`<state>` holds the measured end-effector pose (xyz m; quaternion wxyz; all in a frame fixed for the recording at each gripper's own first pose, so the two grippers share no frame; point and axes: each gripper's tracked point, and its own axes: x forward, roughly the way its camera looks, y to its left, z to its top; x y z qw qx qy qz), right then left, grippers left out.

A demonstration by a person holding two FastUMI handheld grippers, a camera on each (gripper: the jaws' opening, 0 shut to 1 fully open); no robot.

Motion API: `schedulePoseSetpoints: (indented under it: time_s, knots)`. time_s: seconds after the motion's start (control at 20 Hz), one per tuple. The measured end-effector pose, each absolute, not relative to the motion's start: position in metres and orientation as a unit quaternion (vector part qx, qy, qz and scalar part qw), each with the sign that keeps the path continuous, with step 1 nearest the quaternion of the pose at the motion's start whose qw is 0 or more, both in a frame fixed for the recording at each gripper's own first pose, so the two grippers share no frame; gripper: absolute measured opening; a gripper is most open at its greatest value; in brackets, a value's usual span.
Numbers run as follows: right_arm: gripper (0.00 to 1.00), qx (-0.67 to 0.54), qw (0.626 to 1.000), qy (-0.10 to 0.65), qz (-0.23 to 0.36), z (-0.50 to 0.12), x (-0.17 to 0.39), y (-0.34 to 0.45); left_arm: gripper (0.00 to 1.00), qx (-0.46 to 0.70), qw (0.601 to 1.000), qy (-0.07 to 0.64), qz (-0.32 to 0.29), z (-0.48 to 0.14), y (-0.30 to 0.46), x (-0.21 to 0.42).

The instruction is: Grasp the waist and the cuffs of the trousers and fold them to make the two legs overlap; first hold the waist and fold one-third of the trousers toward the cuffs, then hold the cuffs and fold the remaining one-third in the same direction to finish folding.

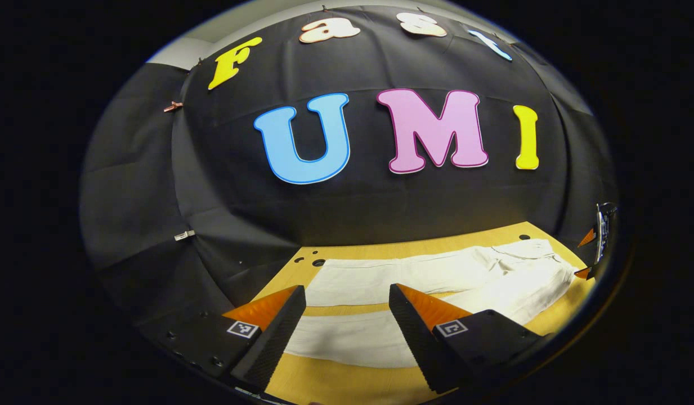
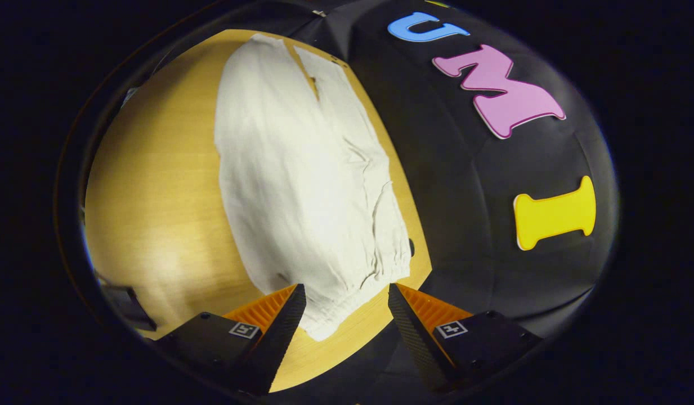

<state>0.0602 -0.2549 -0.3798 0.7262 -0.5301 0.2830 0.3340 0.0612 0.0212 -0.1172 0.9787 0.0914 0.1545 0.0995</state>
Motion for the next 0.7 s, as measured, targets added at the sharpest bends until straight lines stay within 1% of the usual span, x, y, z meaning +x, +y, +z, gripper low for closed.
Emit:
schedulePoseSetpoints:
  time_s: [0.15,0.3,0.35,0.4,0.55,0.7]
  knots:
    - [0.97,-0.552,0.685,0.306,0.364,-0.401,0.048,-0.274,0.98,0.100,0.976,0.169,0.098,-0.125,0.018,0.064]
    - [0.97,-0.575,0.656,0.320,0.370,-0.424,0.049,-0.293,0.98,0.108,0.973,0.181,0.097,-0.128,0.013,0.070]
    - [0.97,-0.591,0.651,0.301,0.369,-0.424,0.058,-0.295,0.98,0.112,0.972,0.183,0.096,-0.127,0.010,0.072]
    - [0.95,-0.603,0.646,0.289,0.368,-0.424,0.064,-0.293,0.98,0.116,0.972,0.181,0.095,-0.125,0.008,0.075]
    - [0.95,-0.623,0.640,0.269,0.361,-0.432,0.079,-0.289,0.98,0.123,0.972,0.181,0.087,-0.123,0.000,0.079]
    - [0.93,-0.644,0.635,0.243,0.350,-0.433,0.103,-0.281,0.98,0.129,0.969,0.191,0.094,-0.127,0.003,0.077]
